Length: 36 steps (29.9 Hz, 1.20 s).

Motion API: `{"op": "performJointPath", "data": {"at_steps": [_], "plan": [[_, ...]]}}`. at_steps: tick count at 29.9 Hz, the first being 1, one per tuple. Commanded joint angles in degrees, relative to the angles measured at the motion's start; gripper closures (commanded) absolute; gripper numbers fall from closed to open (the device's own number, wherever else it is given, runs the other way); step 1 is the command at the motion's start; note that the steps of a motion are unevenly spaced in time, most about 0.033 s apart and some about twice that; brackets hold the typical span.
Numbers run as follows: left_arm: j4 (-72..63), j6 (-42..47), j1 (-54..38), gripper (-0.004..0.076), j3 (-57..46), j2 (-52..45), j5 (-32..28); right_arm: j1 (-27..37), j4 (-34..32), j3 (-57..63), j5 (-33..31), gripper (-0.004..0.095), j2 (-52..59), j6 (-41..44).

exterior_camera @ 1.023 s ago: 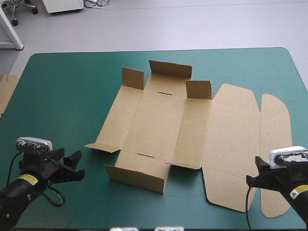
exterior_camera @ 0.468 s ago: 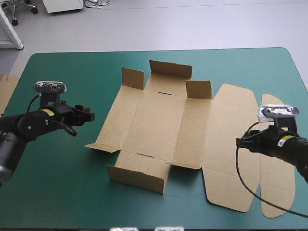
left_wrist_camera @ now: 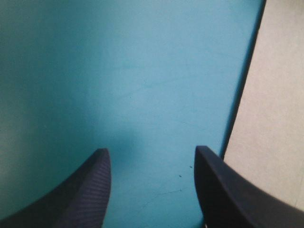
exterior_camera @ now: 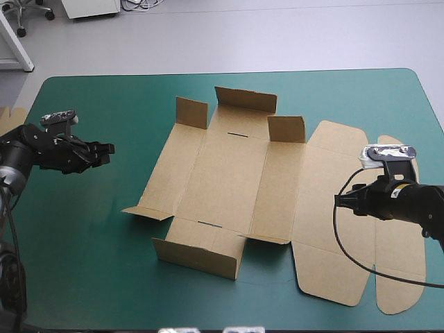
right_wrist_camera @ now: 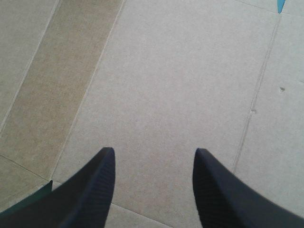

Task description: Fold the box

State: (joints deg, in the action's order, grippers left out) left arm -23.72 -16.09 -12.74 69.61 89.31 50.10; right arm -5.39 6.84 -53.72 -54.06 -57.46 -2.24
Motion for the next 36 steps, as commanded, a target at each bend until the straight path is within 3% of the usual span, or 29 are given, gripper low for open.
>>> {"op": "performJointPath", "data": {"at_steps": [1,7,17,27,36], "plan": [[-16.2,-10.2,-4.3,0.0339,1.8,2.6,4.5,0.6,0.3,-2.0,2.9,0.0432,0.5,-0.9],[-30.3,-21.0,-4.9,0.0339,1.8,8.9,10.7,0.6,0.1,-2.0,2.5,0.0373,0.5,-1.0],[-35.5,-24.7,-4.3,0.0339,1.8,15.4,12.1,0.6,0.1,-2.0,1.8,0.0362,0.5,-1.0],[-32.3,-24.7,3.4,0.0339,1.8,20.6,11.0,0.6,0.1,-2.0,1.8,0.0362,0.5,-0.6],[-34.3,-26.6,6.0,0.0339,1.9,22.3,16.9,0.6,0.1,-2.0,1.8,0.0362,0.5,-0.2]]}}
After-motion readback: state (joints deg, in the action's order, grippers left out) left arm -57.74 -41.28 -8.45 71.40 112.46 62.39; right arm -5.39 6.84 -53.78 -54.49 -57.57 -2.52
